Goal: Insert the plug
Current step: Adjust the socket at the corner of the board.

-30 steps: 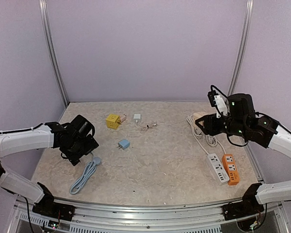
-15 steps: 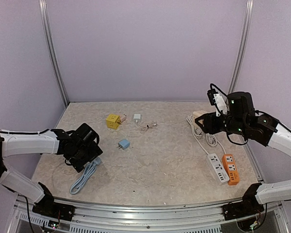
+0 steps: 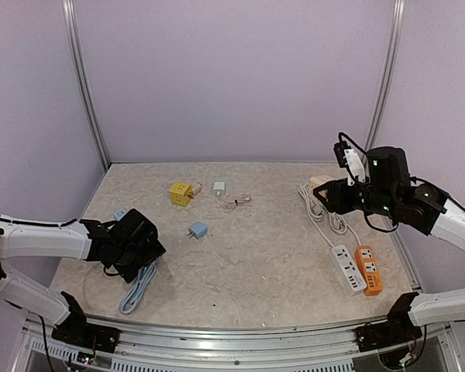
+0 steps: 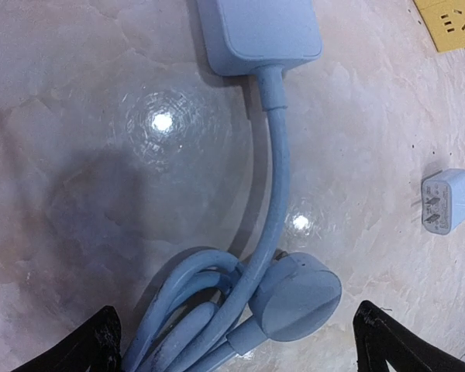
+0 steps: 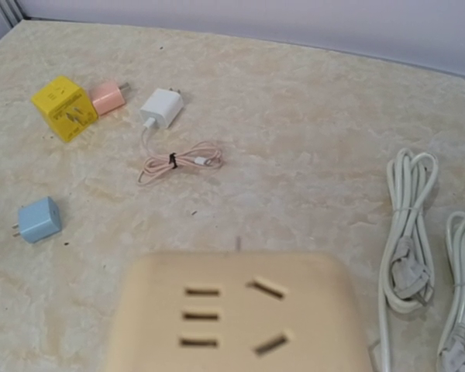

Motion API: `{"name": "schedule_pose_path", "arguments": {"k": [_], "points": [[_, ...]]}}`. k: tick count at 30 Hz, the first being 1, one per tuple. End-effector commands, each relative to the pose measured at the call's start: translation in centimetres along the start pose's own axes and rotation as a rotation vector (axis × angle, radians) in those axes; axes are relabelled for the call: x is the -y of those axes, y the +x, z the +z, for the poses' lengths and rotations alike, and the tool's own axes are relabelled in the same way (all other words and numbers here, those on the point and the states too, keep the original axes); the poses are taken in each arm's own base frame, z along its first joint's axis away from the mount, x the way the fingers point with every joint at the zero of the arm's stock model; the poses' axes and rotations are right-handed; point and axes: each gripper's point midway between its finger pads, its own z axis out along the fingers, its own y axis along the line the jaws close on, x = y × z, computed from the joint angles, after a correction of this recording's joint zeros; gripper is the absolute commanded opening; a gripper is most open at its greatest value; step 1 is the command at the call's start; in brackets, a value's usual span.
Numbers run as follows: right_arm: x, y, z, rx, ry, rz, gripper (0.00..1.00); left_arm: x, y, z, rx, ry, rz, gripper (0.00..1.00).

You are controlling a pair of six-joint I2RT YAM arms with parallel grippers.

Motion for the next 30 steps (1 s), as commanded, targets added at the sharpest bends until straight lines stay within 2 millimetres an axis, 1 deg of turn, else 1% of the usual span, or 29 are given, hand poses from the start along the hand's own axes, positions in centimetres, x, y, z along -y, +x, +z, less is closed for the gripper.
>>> {"name": "schedule_pose_path", "arguments": {"k": [1,4,10,16,23,28,30], "points": [[0.4,-1.0,-0.6,0.037,0.011,-0.004,0.0,1.6,0.4,-0.3,-0.014,0.098,-0.043,0.99],[0.5,-0.9,-0.5,0.035,0.019,-0.007,0.0,2.0,0.9,-0.1,-0.026,0.107,-0.038,0.99],[0.1,-0.9,-0.3,0.035,-0.002,0.008,0.0,3.5,2.8,1.0,-0.065,0.124,-0.01,0.99],[0.3,-0.7,-0.6,0.033,0.004,0.011,0.0,5.7,4.5,1.8,-0.101,0.155,0.019,0.99],[0.4,-0.9,-0.8,0.029,0.009,0.013,0.0,7.5,6.2,3.7,-0.152,0.164,0.058,0.99],[0.3,-0.9,-0.6,0.025,0.01,0.021,0.0,9.3,6.9,4.1,-0.185,0.199,0.096,0.99],[0.2,-1.0,-0.6,0.03,0.003,0.029,0.0,10.2,7.3,4.2,-0.208,0.21,0.115,0.97]]}}
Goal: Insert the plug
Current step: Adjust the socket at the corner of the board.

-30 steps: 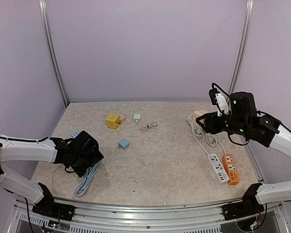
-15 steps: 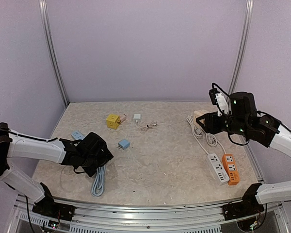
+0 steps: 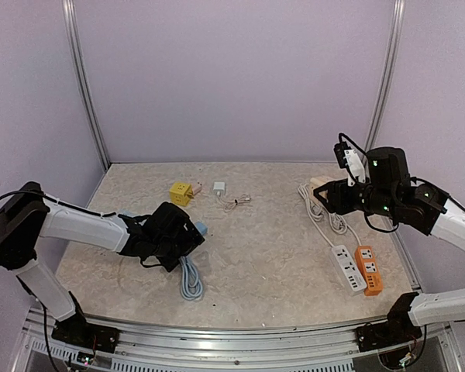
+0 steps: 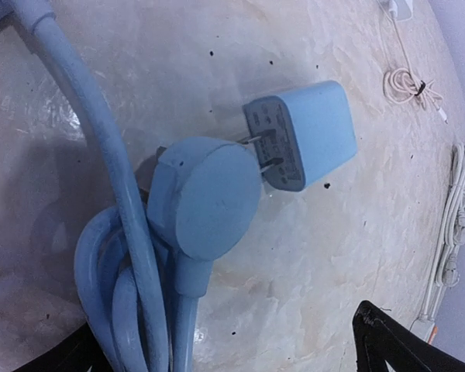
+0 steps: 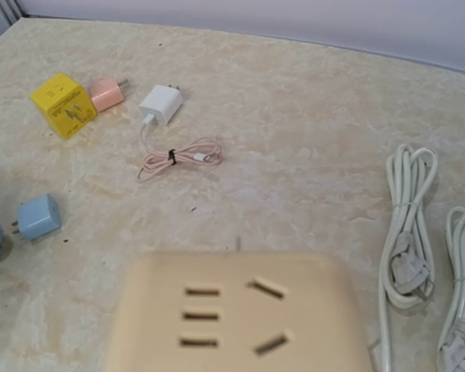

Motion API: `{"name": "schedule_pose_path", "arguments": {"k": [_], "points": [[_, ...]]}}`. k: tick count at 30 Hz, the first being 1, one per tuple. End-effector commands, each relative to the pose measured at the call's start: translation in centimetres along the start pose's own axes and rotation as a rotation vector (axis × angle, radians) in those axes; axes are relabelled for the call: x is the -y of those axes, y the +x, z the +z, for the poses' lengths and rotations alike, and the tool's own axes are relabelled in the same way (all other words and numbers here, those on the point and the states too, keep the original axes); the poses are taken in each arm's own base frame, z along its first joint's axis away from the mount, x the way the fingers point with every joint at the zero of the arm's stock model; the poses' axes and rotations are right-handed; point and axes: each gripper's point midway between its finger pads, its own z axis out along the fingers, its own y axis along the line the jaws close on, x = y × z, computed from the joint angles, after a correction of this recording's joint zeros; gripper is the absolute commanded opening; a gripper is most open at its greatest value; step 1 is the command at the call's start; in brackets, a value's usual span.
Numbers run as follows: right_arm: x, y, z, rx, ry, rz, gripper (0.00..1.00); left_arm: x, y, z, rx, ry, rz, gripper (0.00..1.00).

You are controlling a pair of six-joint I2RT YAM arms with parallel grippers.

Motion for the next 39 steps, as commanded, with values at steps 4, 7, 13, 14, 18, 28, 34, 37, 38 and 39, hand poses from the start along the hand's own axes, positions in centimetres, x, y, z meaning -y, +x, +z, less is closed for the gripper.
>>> {"name": "schedule_pose_path", "arguments": {"k": [4,7,13,14,18,28,34,37,38,39], "points": [[0.4,-1.0,-0.7,0.038,0.007,0.026,0.0,0.3,3.7,2.0,-0.179,-0.017,0.082,0.89],[0.5,-1.2,-1.1,0.038,0.015,0.017,0.0,1.1,4.0,2.1,-0.194,0.0,0.093,0.83],[0.7,-1.6,-2.0,0.051,0.025,0.013,0.0,3.1,4.5,1.8,-0.223,0.04,0.103,0.75],[0.8,-1.7,-2.1,0.052,0.028,0.011,0.0,3.6,4.7,1.9,-0.235,0.044,0.107,0.75],[0.8,-1.7,-2.3,0.052,0.029,0.01,0.0,6.1,5.3,2.1,-0.244,0.061,0.145,0.75],[1.1,-1.5,-2.9,0.053,0.038,0.01,0.0,11.0,7.7,6.5,-0.352,0.118,0.165,0.76],[1.4,-1.2,-3.4,0.056,0.048,0.01,0.0,14.4,8.9,9.1,-0.409,0.192,0.189,0.76],[1.5,-1.2,-3.5,0.058,0.052,0.011,0.0,16.9,8.6,8.6,-0.399,0.269,0.211,0.78],[1.5,-1.2,-3.6,0.059,0.052,0.01,0.0,17.4,8.3,8.1,-0.393,0.291,0.218,0.79],[1.6,-1.2,-3.6,0.059,0.056,0.011,0.0,18.0,8.1,7.7,-0.386,0.315,0.226,0.8]]}}
